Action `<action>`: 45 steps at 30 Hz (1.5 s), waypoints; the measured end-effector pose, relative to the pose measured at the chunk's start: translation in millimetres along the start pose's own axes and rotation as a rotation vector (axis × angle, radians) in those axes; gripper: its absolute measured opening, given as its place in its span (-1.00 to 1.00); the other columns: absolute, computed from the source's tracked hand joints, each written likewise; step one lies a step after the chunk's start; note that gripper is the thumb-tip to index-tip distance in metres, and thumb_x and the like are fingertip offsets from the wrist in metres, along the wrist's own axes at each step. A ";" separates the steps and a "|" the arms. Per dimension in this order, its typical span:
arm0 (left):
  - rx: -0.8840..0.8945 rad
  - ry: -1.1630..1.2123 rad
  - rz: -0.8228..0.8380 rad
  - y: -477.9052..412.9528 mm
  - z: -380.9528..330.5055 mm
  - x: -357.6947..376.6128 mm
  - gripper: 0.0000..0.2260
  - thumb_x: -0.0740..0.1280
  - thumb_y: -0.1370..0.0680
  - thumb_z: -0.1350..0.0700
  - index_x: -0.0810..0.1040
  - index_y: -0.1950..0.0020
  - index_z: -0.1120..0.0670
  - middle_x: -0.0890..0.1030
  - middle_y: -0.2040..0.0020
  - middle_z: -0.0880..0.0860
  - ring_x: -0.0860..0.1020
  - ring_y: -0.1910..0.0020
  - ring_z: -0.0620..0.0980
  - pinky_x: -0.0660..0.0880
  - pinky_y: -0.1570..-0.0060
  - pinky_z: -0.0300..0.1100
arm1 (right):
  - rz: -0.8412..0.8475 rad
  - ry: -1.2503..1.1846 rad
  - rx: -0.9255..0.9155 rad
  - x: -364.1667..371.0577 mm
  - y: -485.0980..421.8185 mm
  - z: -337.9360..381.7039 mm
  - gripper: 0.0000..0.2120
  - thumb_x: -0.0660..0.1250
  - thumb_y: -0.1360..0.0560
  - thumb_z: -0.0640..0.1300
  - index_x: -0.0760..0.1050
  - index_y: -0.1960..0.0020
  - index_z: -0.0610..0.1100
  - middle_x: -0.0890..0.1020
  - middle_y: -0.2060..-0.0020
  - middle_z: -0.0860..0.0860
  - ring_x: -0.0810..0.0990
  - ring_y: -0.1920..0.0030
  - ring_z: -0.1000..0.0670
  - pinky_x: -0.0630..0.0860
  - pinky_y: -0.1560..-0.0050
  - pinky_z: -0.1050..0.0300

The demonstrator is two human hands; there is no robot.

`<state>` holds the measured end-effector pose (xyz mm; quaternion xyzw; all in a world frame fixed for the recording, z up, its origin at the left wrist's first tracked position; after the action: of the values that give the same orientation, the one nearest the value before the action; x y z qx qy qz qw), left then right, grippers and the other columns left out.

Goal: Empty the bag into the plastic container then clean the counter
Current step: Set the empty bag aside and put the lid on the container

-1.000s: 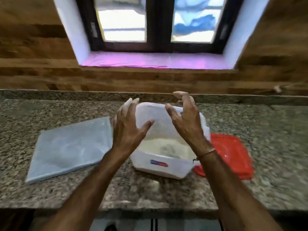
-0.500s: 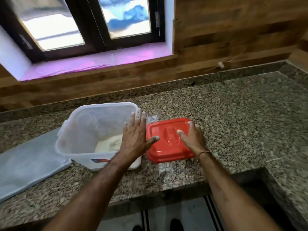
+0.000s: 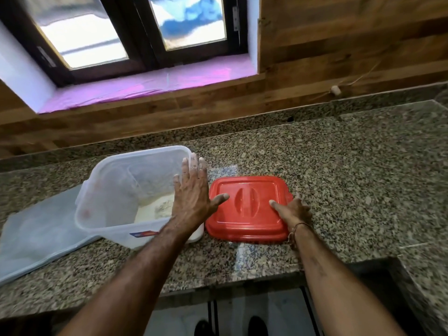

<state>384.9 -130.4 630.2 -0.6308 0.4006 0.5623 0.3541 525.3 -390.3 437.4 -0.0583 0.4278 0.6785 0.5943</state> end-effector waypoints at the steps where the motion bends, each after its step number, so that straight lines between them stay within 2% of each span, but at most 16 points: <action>1: -0.006 0.000 0.002 -0.7 0.1 0.6 0.03 0.19 -0.50 -0.46 -0.23 -0.67 0.09 -0.30 -0.66 0.12 -0.29 -0.64 0.14 -0.06 -0.58 0.26 | 0.010 -0.106 0.007 1.7 -2.5 -3.6 -0.15 0.52 -0.12 0.42 0.38 -0.28 0.07 0.56 -0.16 -0.14 0.60 -0.09 -0.21 0.62 -0.09 -0.21; 3: -0.011 0.001 -0.001 -1.8 -0.4 0.9 0.02 0.20 -0.50 -0.46 -0.23 -0.67 0.09 -0.30 -0.66 0.13 -0.29 -0.64 0.15 -0.07 -0.58 0.26 | 0.068 -0.384 0.012 5.3 1.2 -2.5 -0.25 0.63 -0.21 0.19 0.36 -0.27 0.05 0.64 -0.13 -0.14 0.69 0.06 -0.16 0.69 0.03 -0.21; 6: -0.022 0.015 -0.011 -3.5 2.3 0.2 0.03 0.19 -0.49 -0.47 -0.22 -0.68 0.08 -0.29 -0.66 0.13 -0.30 -0.64 0.14 -0.09 -0.59 0.25 | 0.127 -0.663 -0.006 -2.9 17.8 10.9 -0.26 0.61 -0.37 -0.16 0.32 -0.43 -0.05 0.64 -0.09 -0.11 0.73 0.08 -0.17 0.72 0.13 -0.15; 12: -0.043 0.139 0.033 -4.6 10.4 -1.4 0.07 0.07 -0.42 -0.59 -0.23 -0.68 0.03 -0.29 -0.66 0.07 -0.33 -0.63 0.08 -0.21 -0.57 0.29 | 0.128 -1.017 -0.108 -54.0 28.0 37.6 -0.34 0.59 -0.36 -0.16 0.45 -0.40 0.00 0.65 -0.24 -0.13 0.70 -0.13 -0.21 0.67 -0.03 -0.33; 14: -0.082 0.384 0.063 -4.5 12.8 -10.7 0.10 -0.04 -0.34 -0.65 -0.20 -0.68 0.00 -0.18 -0.68 0.06 -0.21 -0.66 0.08 -0.18 -0.56 0.29 | 0.164 -1.109 -0.155 -69.1 37.3 56.8 -0.39 0.57 -0.39 -0.17 0.50 -0.40 -0.02 0.67 -0.23 -0.14 0.70 -0.14 -0.20 0.67 -0.06 -0.27; 16: -0.132 0.826 0.047 -5.3 18.9 -27.4 0.05 -0.03 -0.38 -0.65 -0.18 -0.67 -0.05 0.03 -0.68 0.09 0.11 -0.62 0.07 0.09 -0.54 0.21 | 0.216 -1.142 -0.221 -76.2 51.9 82.3 -0.44 0.54 -0.43 -0.20 0.52 -0.41 -0.06 0.68 -0.22 -0.14 0.70 -0.16 -0.19 0.67 -0.09 -0.21; 17: -0.150 1.016 0.015 -4.1 22.3 -38.8 0.01 0.03 -0.40 -0.60 -0.15 -0.67 -0.06 0.11 -0.66 0.07 0.23 -0.56 0.02 0.22 -0.48 0.09 | 0.250 -1.127 -0.272 -76.0 61.8 98.0 -0.44 0.53 -0.44 -0.20 0.52 -0.41 -0.07 0.69 -0.22 -0.14 0.70 -0.17 -0.19 0.68 -0.07 -0.18; 19: -0.187 1.182 -0.090 -1.2 41.3 -64.5 -0.05 0.12 -0.42 -0.56 -0.02 -0.66 -0.07 0.24 -0.61 0.04 0.36 -0.50 0.03 0.35 -0.44 0.09 | 0.331 -1.088 -0.355 -68.1 83.7 129.6 -0.41 0.54 -0.44 -0.20 0.48 -0.44 -0.07 0.69 -0.21 -0.14 0.70 -0.17 -0.19 0.68 -0.05 -0.19; 21: -0.215 1.169 -0.200 8.0 69.8 -85.4 -0.14 0.25 -0.46 -0.49 0.12 -0.63 -0.10 0.41 -0.50 0.00 0.52 -0.36 0.04 0.53 -0.30 0.10 | 0.422 -1.071 -0.403 -52.7 106.1 158.7 -0.38 0.54 -0.44 -0.20 0.45 -0.46 -0.08 0.69 -0.22 -0.14 0.71 -0.16 -0.20 0.67 -0.09 -0.25; 24: -0.294 1.163 -0.340 29.0 128.7 -94.8 -0.27 0.42 -0.47 -0.34 0.31 -0.56 -0.11 0.55 -0.36 0.00 0.64 -0.17 -0.06 0.63 -0.15 0.03 | 0.460 -0.976 -0.452 -23.8 142.0 196.8 -0.44 0.54 -0.45 -0.21 0.46 -0.41 -0.08 0.70 -0.16 -0.14 0.73 -0.11 -0.18 0.68 -0.08 -0.21; 28: -0.480 1.153 -0.425 63.1 208.0 -87.2 -0.19 0.48 -0.38 -0.37 0.36 -0.54 -0.08 0.59 -0.31 0.04 0.64 -0.17 0.07 0.64 -0.11 0.11 | 0.364 -0.720 -0.557 24.3 183.7 234.2 -0.51 0.54 -0.42 -0.14 0.52 -0.31 -0.12 0.72 -0.06 -0.11 0.73 -0.03 -0.14 0.70 0.04 0.01; 31: -0.573 1.118 -0.439 79.5 250.8 -80.5 -0.10 0.49 -0.29 -0.43 0.38 -0.53 -0.07 0.60 -0.31 0.05 0.63 -0.18 0.09 0.61 -0.17 0.17 | 0.330 -0.546 -0.614 57.7 206.1 247.9 -0.46 0.51 -0.35 0.07 0.46 -0.27 -0.01 0.68 -0.06 -0.02 0.70 -0.05 -0.08 0.69 -0.04 -0.08; 33: -0.602 1.091 -0.422 83.2 266.1 -78.1 -0.11 0.46 -0.32 -0.43 0.36 -0.54 -0.05 0.58 -0.34 0.06 0.61 -0.20 0.10 0.59 -0.21 0.18 | 0.295 -0.473 -0.633 72.5 213.5 251.1 -0.46 0.49 -0.40 0.10 0.44 -0.31 -0.01 0.66 -0.10 -0.02 0.68 -0.07 -0.06 0.68 -0.08 -0.10; 37: -0.640 1.031 -0.375 80.2 286.6 -70.1 -0.21 0.45 -0.42 -0.32 0.36 -0.54 0.01 0.57 -0.35 0.09 0.57 -0.27 0.15 0.52 -0.30 0.16 | 0.225 -0.358 -0.602 94.9 216.4 248.0 -0.52 0.46 -0.51 0.07 0.43 -0.33 -0.07 0.65 -0.12 -0.07 0.66 0.01 -0.01 0.62 0.15 0.11; 39: -0.632 1.020 -0.346 78.7 291.4 -64.2 -0.20 0.42 -0.38 -0.35 0.40 -0.50 0.04 0.60 -0.31 0.11 0.59 -0.25 0.17 0.52 -0.29 0.14 | 0.180 -0.306 -0.598 100.8 218.7 245.0 -0.50 0.44 -0.53 0.08 0.41 -0.37 -0.10 0.64 -0.14 -0.08 0.66 0.04 -0.02 0.61 0.20 0.14; 45: -0.561 1.060 -0.254 71.6 293.1 -42.9 -0.30 0.41 -0.56 -0.17 0.26 -0.60 0.08 0.51 -0.42 0.14 0.54 -0.30 0.15 0.52 -0.27 0.04 | 0.174 -0.302 -0.544 110.1 221.6 227.1 -0.47 0.38 -0.58 0.08 0.32 -0.45 -0.07 0.61 -0.16 -0.08 0.69 -0.03 -0.08 0.72 0.00 -0.13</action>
<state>193.4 106.6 638.9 -0.9367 0.2805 0.2093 -0.0087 401.4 -143.4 628.5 -0.0770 0.1413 0.8172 0.5535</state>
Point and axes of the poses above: each hand's wrist, its own y-axis away from the middle knuckle, its own x-axis out of the palm, z = x × y, the point moved 9 cm from there along -y, towards the middle knuckle
